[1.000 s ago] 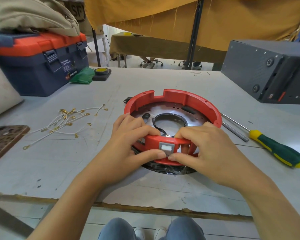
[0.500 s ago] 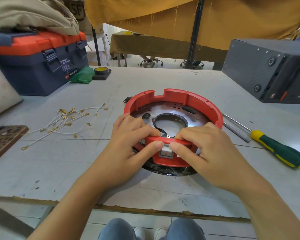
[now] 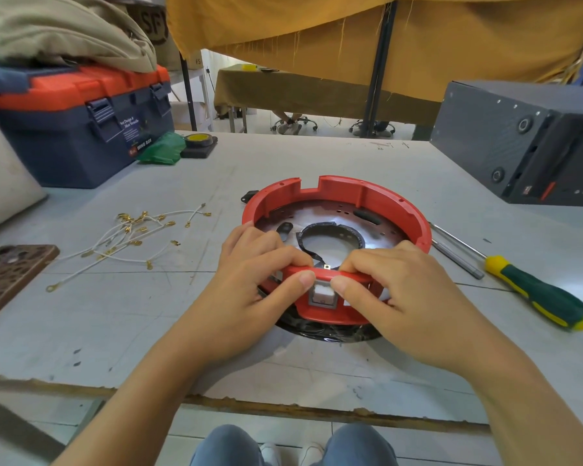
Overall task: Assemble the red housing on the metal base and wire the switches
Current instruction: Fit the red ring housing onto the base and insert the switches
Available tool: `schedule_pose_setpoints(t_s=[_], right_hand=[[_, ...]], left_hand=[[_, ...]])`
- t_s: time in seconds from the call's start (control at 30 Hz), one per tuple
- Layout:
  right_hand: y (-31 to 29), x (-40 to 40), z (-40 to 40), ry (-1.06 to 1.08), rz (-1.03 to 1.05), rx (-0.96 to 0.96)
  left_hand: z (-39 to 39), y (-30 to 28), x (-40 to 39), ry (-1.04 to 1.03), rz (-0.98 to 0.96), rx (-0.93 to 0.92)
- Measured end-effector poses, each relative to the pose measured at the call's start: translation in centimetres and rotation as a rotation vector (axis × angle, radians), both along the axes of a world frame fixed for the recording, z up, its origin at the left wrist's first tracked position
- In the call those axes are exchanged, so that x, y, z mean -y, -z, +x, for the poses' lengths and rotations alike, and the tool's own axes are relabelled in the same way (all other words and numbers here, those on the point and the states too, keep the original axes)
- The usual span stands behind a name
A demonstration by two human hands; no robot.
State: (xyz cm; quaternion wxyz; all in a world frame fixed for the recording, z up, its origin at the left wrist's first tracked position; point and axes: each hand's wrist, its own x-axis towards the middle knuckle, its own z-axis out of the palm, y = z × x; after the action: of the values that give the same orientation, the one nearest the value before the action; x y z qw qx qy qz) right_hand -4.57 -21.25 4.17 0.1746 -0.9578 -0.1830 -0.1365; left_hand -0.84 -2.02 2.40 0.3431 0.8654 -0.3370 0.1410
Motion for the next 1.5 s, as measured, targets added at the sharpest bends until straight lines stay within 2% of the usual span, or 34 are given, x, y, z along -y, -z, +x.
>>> schedule_pose_setpoints(t_s=[0.4, 0.6, 0.67, 0.8, 0.9, 0.97, 1.07, 1.13, 1.23, 1.37, 1.5], right_hand=[[0.3, 0.0, 0.2, 0.004, 0.019, 0.041], [-0.3, 0.6, 0.3, -0.018, 0.035, -0.026], [-0.9, 0.8, 0.3, -0.057, 0.087, -0.069], [-2.2, 1.3, 0.3, -0.124, 0.322, -0.234], [-3.0, 2.1, 1.3, -0.095, 0.372, -0.157], [-3.4, 2.9, 2.7, -0.032, 0.364, -0.063], [-3.8, 4.1, 5.9, 0.069, 0.225, -0.02], [-3.6, 4.8, 7.8, 0.119, 0.147, -0.082], [-3.0, 4.9, 9.7, 0.146, 0.087, -0.192], [-2.2, 5.3, 11.0, 0.148, 0.07, -0.202], [-2.1, 5.9, 11.0, 0.106, 0.163, -0.2]], left_hand=[[0.1, 0.0, 0.5, -0.042, -0.013, 0.049], [-0.1, -0.3, 0.0, -0.036, 0.013, 0.01], [0.0, -0.7, -0.3, -0.017, 0.008, 0.0], [0.5, -2.0, -1.1, 0.024, -0.066, -0.084], [1.4, -2.9, -1.6, 0.01, -0.099, -0.129], [2.5, -3.4, -1.8, -0.027, -0.143, -0.105], [5.0, -4.0, -1.9, -0.135, -0.128, -0.085], [6.7, -4.2, -1.8, -0.201, -0.046, -0.223], [8.6, -4.0, -1.3, -0.195, 0.046, -0.415], [10.3, -4.1, -0.8, -0.274, -0.037, -0.345], [11.8, -3.9, -0.8, -0.293, 0.007, -0.294]])
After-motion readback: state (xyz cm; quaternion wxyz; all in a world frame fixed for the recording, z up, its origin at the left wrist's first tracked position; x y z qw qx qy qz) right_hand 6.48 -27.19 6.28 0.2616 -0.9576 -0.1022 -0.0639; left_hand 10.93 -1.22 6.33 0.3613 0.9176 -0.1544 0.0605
